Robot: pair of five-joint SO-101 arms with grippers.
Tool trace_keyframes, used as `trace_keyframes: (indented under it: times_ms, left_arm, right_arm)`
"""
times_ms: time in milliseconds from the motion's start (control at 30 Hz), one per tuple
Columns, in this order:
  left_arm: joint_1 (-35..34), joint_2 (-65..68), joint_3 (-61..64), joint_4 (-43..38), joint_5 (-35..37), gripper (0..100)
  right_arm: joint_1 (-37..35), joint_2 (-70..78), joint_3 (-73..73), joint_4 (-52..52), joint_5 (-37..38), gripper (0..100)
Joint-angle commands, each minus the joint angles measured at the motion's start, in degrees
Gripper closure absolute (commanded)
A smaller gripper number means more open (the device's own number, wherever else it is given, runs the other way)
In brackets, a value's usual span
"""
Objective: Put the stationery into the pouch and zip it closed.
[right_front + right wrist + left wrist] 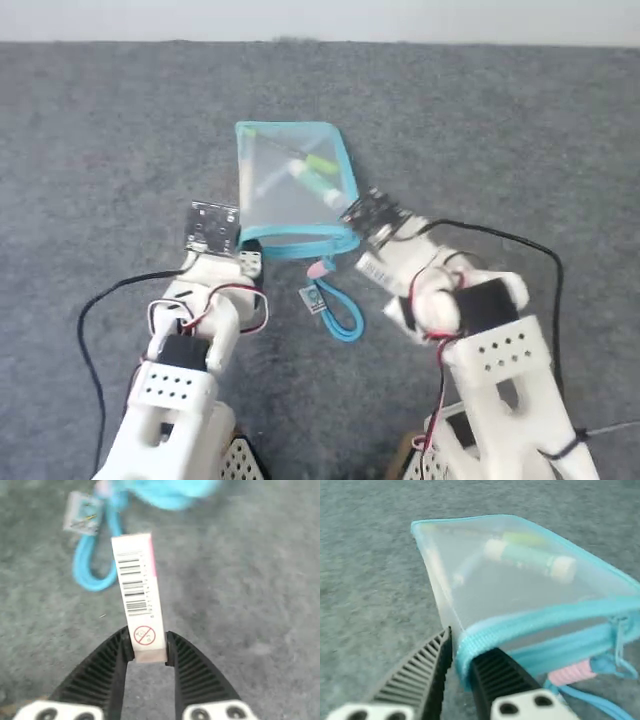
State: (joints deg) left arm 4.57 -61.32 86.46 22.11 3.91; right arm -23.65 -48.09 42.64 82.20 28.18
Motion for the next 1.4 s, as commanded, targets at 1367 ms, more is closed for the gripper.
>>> trace_keyframes:
  times_ms: [1367]
  left_arm:
    - [10.8,-1.4,-0.1,-1.0,-6.0,99]
  right_arm:
    - [-6.9,60.1,-62.1,9.0,-26.0,98.9]
